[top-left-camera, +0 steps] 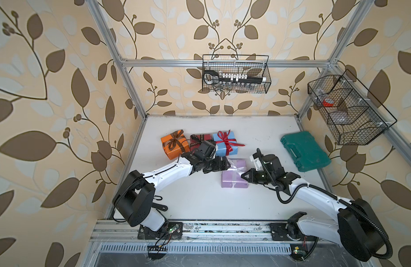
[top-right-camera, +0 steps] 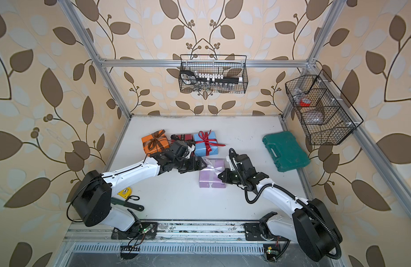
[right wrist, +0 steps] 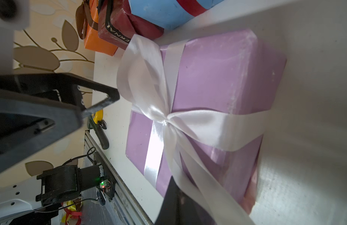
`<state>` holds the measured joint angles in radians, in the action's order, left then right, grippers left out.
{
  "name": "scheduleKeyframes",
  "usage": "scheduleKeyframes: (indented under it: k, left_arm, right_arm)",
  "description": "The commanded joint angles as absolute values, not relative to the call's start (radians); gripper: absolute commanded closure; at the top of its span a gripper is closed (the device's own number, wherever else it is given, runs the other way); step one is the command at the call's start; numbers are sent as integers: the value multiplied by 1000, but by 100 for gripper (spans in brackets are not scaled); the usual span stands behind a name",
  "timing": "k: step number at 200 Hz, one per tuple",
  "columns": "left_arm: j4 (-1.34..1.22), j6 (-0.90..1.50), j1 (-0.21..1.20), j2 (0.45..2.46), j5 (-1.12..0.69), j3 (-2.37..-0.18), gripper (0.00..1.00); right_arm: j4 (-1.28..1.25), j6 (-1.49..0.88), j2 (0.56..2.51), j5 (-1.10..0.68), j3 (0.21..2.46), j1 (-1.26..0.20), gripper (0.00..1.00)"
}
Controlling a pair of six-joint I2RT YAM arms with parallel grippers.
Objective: Untie the ribbon bows on the gift boxes
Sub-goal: Untie the ribbon from the gift box.
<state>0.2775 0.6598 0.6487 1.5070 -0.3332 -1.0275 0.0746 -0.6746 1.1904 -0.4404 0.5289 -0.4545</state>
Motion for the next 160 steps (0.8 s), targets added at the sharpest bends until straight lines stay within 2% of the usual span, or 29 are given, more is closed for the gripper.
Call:
scheduleKeyframes:
  k: [1,70,104,160]
  left_arm:
    - [306,664,653,1518,-354,-1103,5]
    - [206,749,653,1651,-476,-1192,12]
    - [198,781,657,1698,-522,-1189,19]
    - [215,785,659,1725,-451,-1178,25]
  right_arm:
    - [117,-646,1178,-426,537,-459,100]
    - [117,-644,1167,-409,529,-458,100]
    - [116,-643,1166,-404,526,-460,100]
    - [116,-643,1166,-397,532,-459,100]
